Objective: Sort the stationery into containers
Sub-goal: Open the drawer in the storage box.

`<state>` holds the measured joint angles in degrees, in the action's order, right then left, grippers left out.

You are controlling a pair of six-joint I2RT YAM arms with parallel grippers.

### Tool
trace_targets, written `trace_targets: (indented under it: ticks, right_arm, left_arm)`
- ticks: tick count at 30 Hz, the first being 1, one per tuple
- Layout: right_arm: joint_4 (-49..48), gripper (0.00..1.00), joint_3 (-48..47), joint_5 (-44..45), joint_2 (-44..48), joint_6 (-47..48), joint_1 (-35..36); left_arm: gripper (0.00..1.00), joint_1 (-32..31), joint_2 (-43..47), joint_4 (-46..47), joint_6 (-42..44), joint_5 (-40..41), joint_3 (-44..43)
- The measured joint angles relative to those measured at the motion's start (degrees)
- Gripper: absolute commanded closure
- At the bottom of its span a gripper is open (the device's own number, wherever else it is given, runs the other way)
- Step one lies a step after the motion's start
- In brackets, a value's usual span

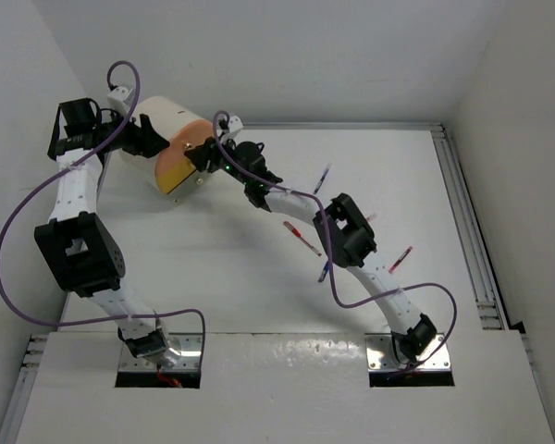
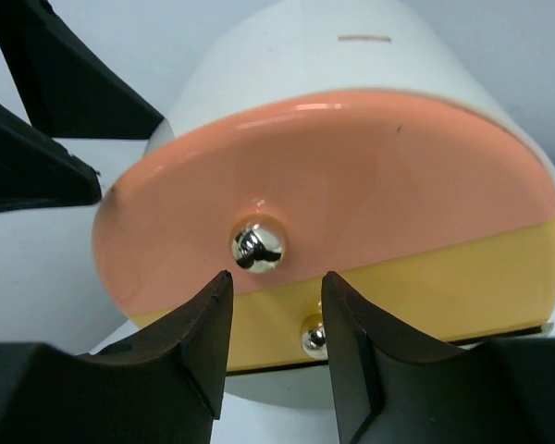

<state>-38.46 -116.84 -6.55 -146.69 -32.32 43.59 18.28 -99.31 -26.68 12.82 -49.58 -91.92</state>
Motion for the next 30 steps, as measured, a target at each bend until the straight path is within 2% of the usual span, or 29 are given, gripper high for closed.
trace_targets:
  ticks: [11, 17, 23, 25, 30]
  right_arm:
    - [-0.1, 0.64, -4.3, 0.7, -1.4, 0.4, 0.0]
    - [-0.2, 0.72, -6.0, 0.8, -2.7, 0.7, 0.0]
    - [-0.2, 0.87, -6.5, 1.0, -3.1, 0.8, 0.1]
    - [-0.2, 0.98, -6.5, 1.0, -3.1, 0.8, 0.1]
    - [-2.7, 1.00, -4.9, 1.0, -3.0, 0.9, 0.1]
  left_arm:
    - [0.26, -0.2, 0.1, -0.4, 0.1, 0.7, -0.2]
    - [0.26, -0.3, 0.1, -0.4, 0.1, 0.7, -0.2]
    - [0.26, -0.4, 0.1, -0.4, 0.1, 0.9, -0.2]
    - [0.26, -0.4, 0.1, -0.4, 0.1, 0.9, -0.2]
    - [0.26, -0.4, 0.1, -0.4, 0.2, 0.9, -0.1]
